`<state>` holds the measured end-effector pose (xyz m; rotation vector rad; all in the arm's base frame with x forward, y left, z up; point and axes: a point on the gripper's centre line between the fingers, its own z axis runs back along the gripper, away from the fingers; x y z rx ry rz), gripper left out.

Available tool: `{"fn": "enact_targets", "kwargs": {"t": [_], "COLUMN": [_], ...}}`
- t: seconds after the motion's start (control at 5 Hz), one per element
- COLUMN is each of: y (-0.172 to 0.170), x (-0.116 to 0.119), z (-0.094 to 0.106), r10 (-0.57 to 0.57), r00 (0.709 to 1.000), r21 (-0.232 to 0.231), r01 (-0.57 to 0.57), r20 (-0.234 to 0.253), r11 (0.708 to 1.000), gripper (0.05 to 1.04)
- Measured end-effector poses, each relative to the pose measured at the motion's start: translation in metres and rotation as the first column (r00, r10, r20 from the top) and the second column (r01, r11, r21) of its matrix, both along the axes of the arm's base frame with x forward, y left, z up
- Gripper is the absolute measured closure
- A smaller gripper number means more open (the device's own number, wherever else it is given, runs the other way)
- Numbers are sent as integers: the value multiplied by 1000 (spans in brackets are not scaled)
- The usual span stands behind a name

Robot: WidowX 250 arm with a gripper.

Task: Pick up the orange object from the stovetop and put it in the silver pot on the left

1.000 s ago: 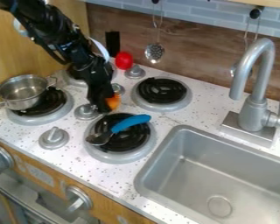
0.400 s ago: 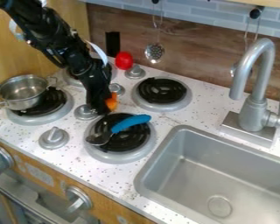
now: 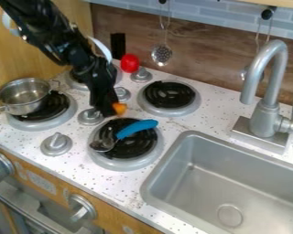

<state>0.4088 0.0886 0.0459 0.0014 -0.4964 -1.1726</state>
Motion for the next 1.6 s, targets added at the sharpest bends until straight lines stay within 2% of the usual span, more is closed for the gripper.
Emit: {"fn": "enact_targets", "kwargs": {"t": [0.2,0.4,0.6,0.8,1.0,1.2,1.4,1.6], "y": [7,13,25,39,63,98,132,164], "x": [-13,-34,-58,-67,-79,-94,-104,-110], "z": [48,77,102,107,117,128,138,134], "r10": [66,116,172,216,307,433,544,621], "r00": [994,985,968,955,925,871,795,740], "r21": [-27,-40,-24,10,-4,6,47,83], "r01": [-64,-112,-170,-223,-314,-447,-574,-658], "r20": [84,128,183,201,223,233,267,259], "r11": [998,993,985,975,949,895,817,749], "gripper": [782,877,934,971,979,979,979,979]}}
